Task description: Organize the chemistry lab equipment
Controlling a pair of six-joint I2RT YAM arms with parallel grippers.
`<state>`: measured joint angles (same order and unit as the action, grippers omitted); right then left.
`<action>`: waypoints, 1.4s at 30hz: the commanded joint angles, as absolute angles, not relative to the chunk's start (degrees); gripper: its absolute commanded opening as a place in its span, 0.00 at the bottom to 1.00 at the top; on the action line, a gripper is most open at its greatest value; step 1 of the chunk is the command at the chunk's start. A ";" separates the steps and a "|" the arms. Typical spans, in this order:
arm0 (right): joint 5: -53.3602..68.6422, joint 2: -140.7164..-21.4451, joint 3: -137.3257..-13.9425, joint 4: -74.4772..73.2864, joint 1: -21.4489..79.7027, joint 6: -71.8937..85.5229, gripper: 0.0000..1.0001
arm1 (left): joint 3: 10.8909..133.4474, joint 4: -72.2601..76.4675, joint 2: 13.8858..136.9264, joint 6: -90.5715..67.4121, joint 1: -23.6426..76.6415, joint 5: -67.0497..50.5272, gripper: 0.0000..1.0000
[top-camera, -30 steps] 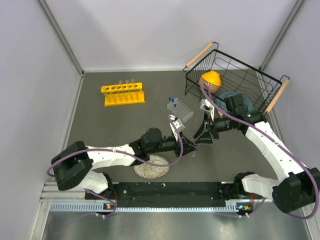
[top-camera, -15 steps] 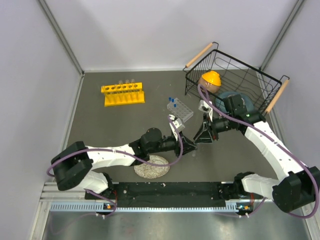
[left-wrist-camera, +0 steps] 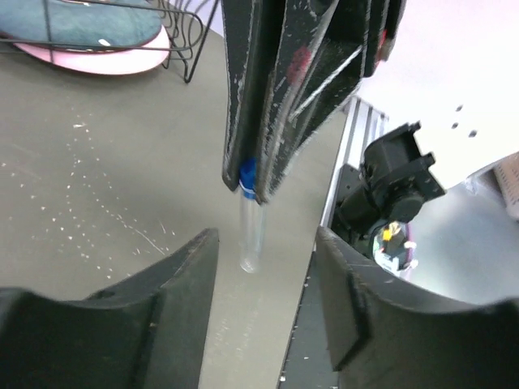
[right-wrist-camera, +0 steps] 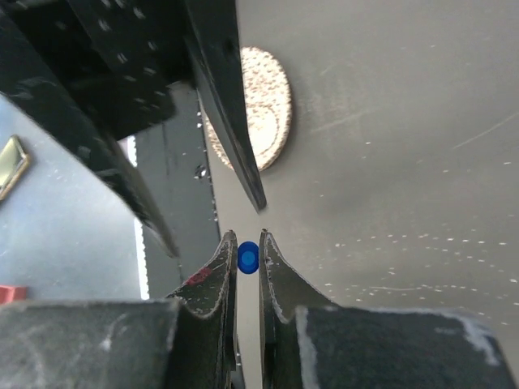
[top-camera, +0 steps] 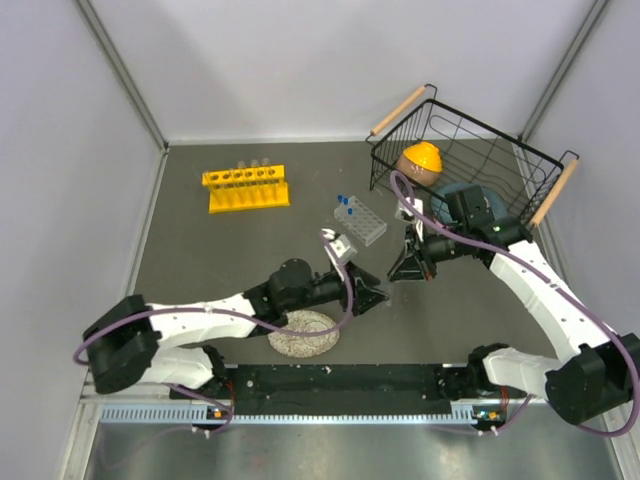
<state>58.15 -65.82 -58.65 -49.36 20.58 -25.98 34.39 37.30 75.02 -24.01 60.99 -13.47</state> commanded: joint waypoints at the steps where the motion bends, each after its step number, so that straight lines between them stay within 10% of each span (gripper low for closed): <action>1: 54.58 -67.14 -64.24 -48.96 20.83 -28.04 0.01 | 31.65 34.12 66.10 -22.68 60.82 -6.43 0.65; 12: 43.45 -78.04 -72.06 -37.90 20.83 -23.92 0.01 | 26.63 9.43 45.39 -21.26 58.63 14.64 0.99; 24: 31.74 -92.80 -76.46 -11.44 22.14 -8.10 0.02 | 20.13 -10.10 22.69 -28.74 48.96 18.72 0.99; 42: 24.26 -101.69 -76.20 -0.44 25.84 -5.54 0.03 | 20.13 -14.32 19.95 -28.21 48.78 22.59 0.99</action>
<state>25.78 -100.90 -73.65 -4.34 24.97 -6.13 19.11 -15.07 19.90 -28.60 48.99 21.39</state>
